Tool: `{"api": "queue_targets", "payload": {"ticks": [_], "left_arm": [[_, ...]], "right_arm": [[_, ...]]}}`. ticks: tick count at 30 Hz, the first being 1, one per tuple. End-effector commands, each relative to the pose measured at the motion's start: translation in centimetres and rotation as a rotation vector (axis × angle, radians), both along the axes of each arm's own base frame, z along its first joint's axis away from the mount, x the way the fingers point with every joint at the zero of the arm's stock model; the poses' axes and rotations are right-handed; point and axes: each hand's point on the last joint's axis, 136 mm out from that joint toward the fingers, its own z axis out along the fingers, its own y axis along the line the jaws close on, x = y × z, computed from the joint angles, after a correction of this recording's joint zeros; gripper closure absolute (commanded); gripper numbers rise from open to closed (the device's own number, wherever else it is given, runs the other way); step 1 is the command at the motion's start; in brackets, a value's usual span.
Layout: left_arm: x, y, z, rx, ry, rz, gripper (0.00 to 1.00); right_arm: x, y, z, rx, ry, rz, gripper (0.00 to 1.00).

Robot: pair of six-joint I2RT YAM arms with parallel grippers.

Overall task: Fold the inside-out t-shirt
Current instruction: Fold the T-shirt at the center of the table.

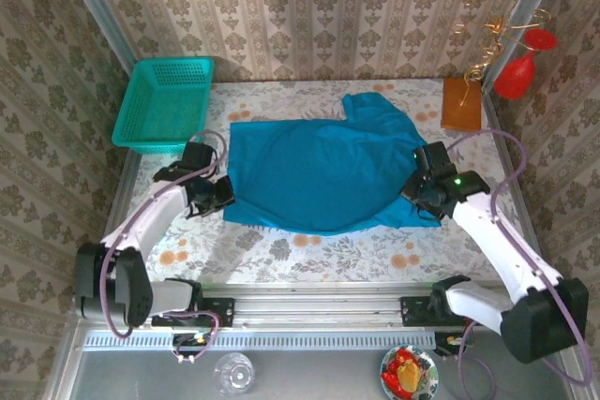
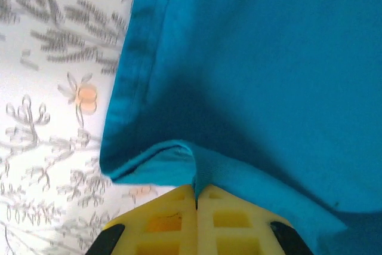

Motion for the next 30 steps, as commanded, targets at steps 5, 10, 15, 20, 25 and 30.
{"api": "queue_targets", "payload": {"ticks": [5, 10, 15, 20, 25, 30], "left_arm": [[3.8, 0.8, -1.1, 0.093, -0.024, -0.072, 1.0], [4.5, 1.2, -2.7, 0.122, 0.011, -0.079, 1.0], [5.5, 2.0, -2.8, 0.177, -0.012, -0.063, 1.0], [5.6, 2.0, -3.6, 0.185, 0.006, -0.071, 1.0], [6.2, 2.0, -3.8, 0.194, 0.005, -0.072, 0.93], [6.2, 2.1, -2.6, 0.211, -0.016, -0.077, 0.82]], "right_arm": [[5.5, 0.1, 0.4, -0.04, -0.061, 0.126, 1.0], [7.2, 0.4, -0.4, -0.043, -0.029, 0.171, 1.0], [8.0, 0.7, -1.8, -0.051, 0.015, 0.212, 1.0], [8.6, 1.0, -1.9, -0.045, 0.017, 0.234, 1.0], [9.4, 1.5, -2.3, -0.038, 0.025, 0.267, 1.0], [11.0, 3.2, -2.7, 0.01, 0.032, 0.351, 1.0]]}}
